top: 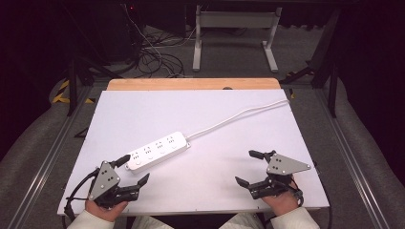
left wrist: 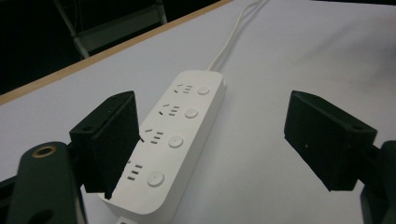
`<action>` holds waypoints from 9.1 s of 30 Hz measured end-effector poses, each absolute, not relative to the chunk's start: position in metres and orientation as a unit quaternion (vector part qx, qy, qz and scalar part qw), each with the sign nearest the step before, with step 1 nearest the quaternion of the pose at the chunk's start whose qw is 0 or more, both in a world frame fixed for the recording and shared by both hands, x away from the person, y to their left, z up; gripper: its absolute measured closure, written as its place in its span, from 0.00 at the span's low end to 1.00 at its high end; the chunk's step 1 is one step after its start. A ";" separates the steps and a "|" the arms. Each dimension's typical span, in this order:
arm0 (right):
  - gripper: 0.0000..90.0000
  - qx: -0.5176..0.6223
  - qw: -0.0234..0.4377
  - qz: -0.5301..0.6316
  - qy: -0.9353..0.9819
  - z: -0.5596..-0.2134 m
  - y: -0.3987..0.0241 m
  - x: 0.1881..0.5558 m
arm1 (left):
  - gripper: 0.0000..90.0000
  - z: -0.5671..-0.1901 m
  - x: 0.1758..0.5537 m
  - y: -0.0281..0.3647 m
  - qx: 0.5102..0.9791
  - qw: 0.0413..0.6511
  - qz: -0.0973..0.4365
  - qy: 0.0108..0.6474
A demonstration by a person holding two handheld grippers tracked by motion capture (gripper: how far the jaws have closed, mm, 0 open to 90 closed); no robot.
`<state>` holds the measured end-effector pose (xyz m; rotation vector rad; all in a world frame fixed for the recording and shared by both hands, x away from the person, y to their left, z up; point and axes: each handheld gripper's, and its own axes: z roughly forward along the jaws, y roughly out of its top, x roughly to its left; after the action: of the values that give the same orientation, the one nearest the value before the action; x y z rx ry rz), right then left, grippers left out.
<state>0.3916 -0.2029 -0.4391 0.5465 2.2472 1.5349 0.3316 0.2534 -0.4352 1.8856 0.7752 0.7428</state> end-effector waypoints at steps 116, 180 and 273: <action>0.14 0.179 0.172 0.541 0.803 -0.440 -0.199 0.390 | 1.00 -0.444 0.426 0.273 0.862 0.294 0.120 0.394; 0.15 0.172 0.173 0.540 0.806 -0.440 -0.197 0.387 | 1.00 -0.452 0.421 0.270 0.853 0.297 0.137 0.407; 0.14 0.168 0.173 0.542 0.805 -0.440 -0.198 0.387 | 1.00 -0.456 0.440 0.238 0.852 0.319 0.149 0.388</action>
<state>0.3871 -0.1979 -0.4395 0.4765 2.2843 1.5381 0.4398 0.2378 -0.4560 2.2394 1.0194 0.3914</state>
